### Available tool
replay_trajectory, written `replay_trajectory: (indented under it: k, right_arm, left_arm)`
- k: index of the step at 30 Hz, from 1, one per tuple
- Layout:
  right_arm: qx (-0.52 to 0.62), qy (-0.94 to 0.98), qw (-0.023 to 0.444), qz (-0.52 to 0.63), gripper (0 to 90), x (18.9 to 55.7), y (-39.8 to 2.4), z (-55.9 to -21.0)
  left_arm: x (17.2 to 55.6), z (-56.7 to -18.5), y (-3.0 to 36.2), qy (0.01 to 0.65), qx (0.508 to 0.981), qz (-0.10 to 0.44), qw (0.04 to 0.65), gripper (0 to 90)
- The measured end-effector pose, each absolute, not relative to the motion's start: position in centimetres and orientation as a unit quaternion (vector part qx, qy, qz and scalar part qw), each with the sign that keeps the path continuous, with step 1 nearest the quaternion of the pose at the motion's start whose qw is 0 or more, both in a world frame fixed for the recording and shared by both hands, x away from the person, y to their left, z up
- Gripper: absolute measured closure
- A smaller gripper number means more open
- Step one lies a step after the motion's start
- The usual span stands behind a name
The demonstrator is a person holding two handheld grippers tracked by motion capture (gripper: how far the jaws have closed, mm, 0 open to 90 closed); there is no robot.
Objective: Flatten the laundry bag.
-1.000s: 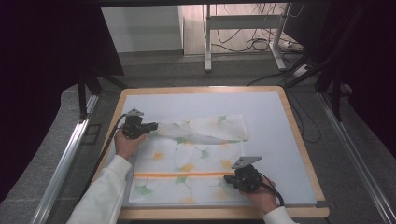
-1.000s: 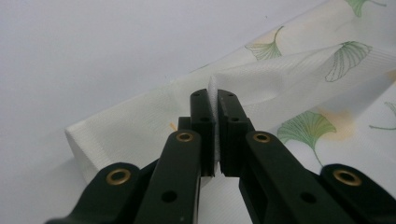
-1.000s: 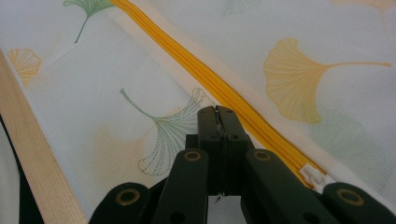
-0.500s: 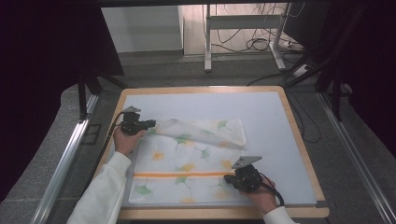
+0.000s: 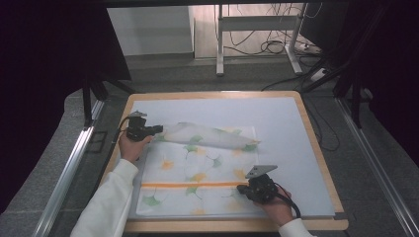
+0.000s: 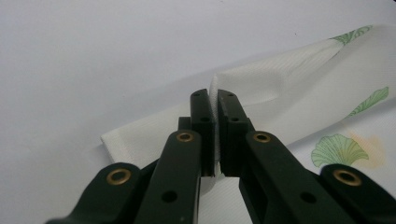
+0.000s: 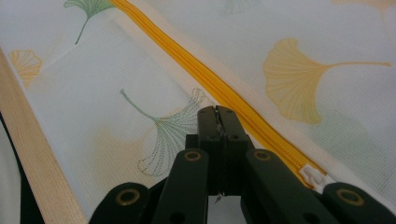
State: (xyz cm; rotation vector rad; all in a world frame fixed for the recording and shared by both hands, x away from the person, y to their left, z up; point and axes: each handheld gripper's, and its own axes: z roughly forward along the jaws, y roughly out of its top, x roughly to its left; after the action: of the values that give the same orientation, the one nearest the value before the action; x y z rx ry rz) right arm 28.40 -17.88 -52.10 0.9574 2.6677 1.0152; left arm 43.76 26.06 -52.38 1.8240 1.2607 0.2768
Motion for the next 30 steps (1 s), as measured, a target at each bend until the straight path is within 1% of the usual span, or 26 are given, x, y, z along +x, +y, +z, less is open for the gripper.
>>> replay_trajectory:
  k: [13, 20, 30]
  right_arm:
    - [0.315, 0.885, 0.064, 0.337, 89.1, 28.5, -17.9, -52.1]
    - [0.317, 0.884, 0.062, 0.338, 89.1, 28.5, -18.0, -52.1]
    - [0.317, 0.884, 0.062, 0.338, 89.1, 28.5, -18.0, -52.1]
  left_arm:
    - [44.6, -52.0, 25.9, 0.508, 0.733, 0.113, 0.439, 87.2]
    - [45.2, -52.0, 26.6, 0.521, 0.722, 0.112, 0.442, 87.2]
    - [45.7, -51.4, 27.0, 0.523, 0.723, 0.122, 0.434, 87.2]
